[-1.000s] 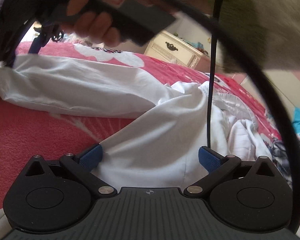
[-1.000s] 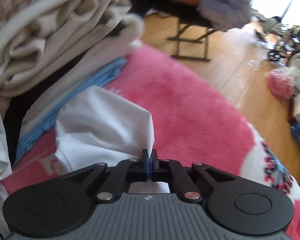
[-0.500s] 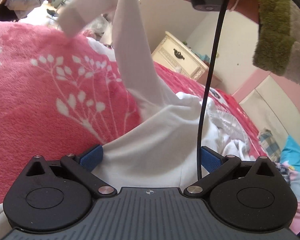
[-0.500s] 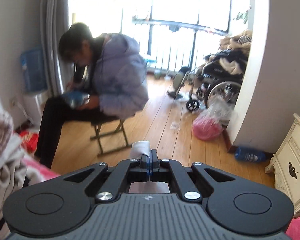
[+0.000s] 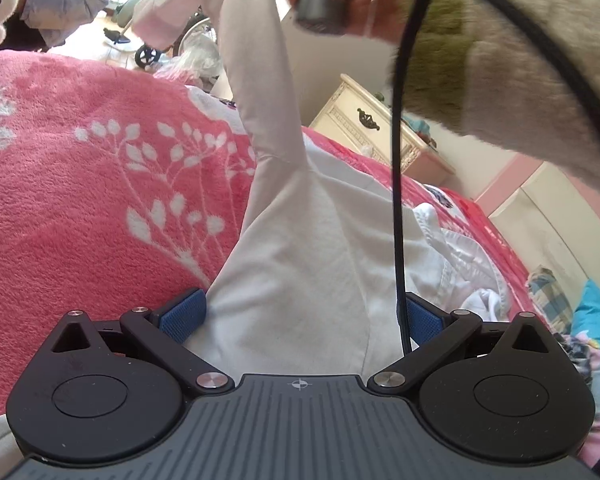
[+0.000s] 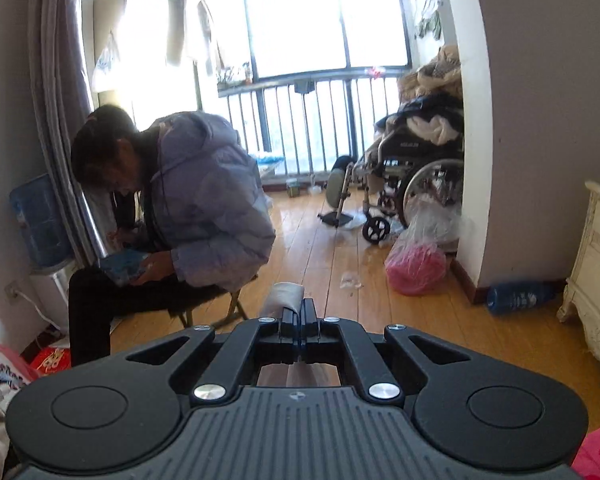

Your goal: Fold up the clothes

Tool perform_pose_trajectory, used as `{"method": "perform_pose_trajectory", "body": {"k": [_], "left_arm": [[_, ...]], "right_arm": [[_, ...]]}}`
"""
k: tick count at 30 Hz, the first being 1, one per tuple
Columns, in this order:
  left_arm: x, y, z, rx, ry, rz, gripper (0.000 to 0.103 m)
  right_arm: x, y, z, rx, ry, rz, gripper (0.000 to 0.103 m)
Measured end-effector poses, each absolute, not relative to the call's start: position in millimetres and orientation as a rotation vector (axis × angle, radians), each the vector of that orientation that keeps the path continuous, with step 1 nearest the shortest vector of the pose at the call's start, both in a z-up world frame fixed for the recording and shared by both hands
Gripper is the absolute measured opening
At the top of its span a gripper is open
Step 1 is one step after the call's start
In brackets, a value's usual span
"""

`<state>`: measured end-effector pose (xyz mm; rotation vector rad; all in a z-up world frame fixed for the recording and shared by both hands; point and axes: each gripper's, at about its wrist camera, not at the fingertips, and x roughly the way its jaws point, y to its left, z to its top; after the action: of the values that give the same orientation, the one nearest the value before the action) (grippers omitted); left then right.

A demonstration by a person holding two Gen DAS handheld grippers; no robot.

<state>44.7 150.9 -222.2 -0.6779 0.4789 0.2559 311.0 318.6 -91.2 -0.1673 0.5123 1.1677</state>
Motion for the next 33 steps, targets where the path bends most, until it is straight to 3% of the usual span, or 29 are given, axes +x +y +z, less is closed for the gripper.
{"method": "perform_pose_trajectory", "body": {"k": [1,2,3,13,19,26,33], "left_arm": [[44.4,150.1,-222.4,-0.67,0.477,0.259,0.103],[44.1,149.3,-222.5,-0.661,0.475,0.262,0.103],[44.3,147.9,-222.6,-0.648,0.474,0.264,0.103],[40.5,137.8,-217.5,-0.554,0.46,0.253,0.103],[34.3,130.4,-207.7,-0.512,0.406,0.233,0.103],[17.3,105.3,-174.4,-0.412,0.334,0.161,0.103],[-23.1,84.2,-123.9,-0.456,0.487,-0.219,0.103]], "right_arm": [[313.9,317.9,-96.4,-0.193,0.548,1.156,0.026],[314.3,313.3,-99.9,-0.222,0.57,1.134,0.045],[313.0,304.5,-99.6,-0.241,0.567,1.111,0.05],[317.5,89.1,2.9,-0.112,0.519,0.888,0.054],[236.5,-81.4,60.8,-0.076,0.494,0.727,0.058],[125.6,-164.9,56.8,-0.138,0.506,0.586,0.058],[131.1,-262.6,38.5,0.176,0.548,0.333,0.058]]}}
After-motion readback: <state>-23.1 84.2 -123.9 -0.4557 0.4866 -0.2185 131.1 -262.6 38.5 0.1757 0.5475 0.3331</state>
